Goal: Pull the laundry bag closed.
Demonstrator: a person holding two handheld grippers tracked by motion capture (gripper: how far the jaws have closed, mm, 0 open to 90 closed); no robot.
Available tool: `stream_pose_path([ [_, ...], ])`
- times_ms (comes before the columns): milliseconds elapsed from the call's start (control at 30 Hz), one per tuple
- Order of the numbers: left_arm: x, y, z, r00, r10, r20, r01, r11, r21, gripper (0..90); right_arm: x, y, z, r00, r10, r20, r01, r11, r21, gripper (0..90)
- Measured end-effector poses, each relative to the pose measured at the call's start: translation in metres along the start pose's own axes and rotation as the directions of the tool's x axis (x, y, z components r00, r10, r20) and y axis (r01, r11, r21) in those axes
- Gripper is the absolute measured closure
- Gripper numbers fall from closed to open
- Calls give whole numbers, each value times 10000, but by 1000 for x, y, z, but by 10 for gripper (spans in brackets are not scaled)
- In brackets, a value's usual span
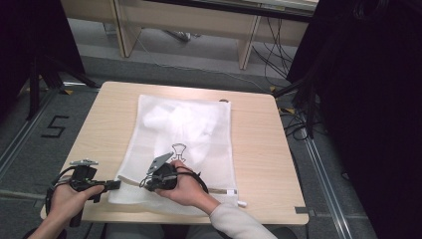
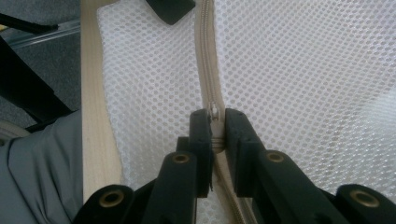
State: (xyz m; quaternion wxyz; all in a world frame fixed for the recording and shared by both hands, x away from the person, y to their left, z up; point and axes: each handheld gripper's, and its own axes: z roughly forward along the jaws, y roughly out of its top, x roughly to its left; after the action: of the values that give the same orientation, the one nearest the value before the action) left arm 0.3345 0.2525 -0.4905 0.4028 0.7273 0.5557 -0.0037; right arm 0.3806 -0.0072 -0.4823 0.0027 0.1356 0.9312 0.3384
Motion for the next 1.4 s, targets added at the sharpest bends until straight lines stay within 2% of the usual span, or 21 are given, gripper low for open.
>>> stream_pose_path([
  [100,0,0,0,10000,-13,6,13,10000,-6,855,0,-1,-1,9999,113,4,-113,9999,-36,825],
  [500,0,0,0,10000,-24,-46,24,10000,-52,855,-2,-2,-3,9999,-167,0,167,9999,40,825],
  [733,1,0,0,10000,-29,-23,29,10000,-21,855,-3,-4,-4,9999,-119,11,119,9999,32,825],
  [800,0,0,0,10000,-40,-6,40,10000,-23,855,-3,-5,-5,9999,115,-9,-115,9999,77,825],
  [933,0,-1,1,10000,-57,-79,56,9998,-203,855,-3,-5,-6,10000,-57,-25,57,10000,19,825],
  [967,0,0,0,10000,-32,-62,31,10000,-86,855,-3,-5,-6,10000,-69,-17,69,10000,16,825],
  [1000,0,0,0,10000,-25,-61,24,10000,-79,855,-2,-5,-6,10000,97,9,-97,9999,81,825],
  [1133,1,0,0,10000,-44,-32,44,10000,-25,855,-3,-6,-6,10000,37,20,-38,9999,166,825],
  [1233,1,0,0,10000,12,-67,-12,10000,-43,855,-3,-7,-7,9997,232,-25,-231,9996,160,825],
  [1333,1,0,0,10000,-19,-59,19,10000,-35,855,-5,-8,-8,10000,4,-18,-4,9999,166,825],
  [1400,1,0,0,10000,6,-90,-6,10000,-38,855,-4,-9,-9,9996,282,23,-283,9995,169,825],
])
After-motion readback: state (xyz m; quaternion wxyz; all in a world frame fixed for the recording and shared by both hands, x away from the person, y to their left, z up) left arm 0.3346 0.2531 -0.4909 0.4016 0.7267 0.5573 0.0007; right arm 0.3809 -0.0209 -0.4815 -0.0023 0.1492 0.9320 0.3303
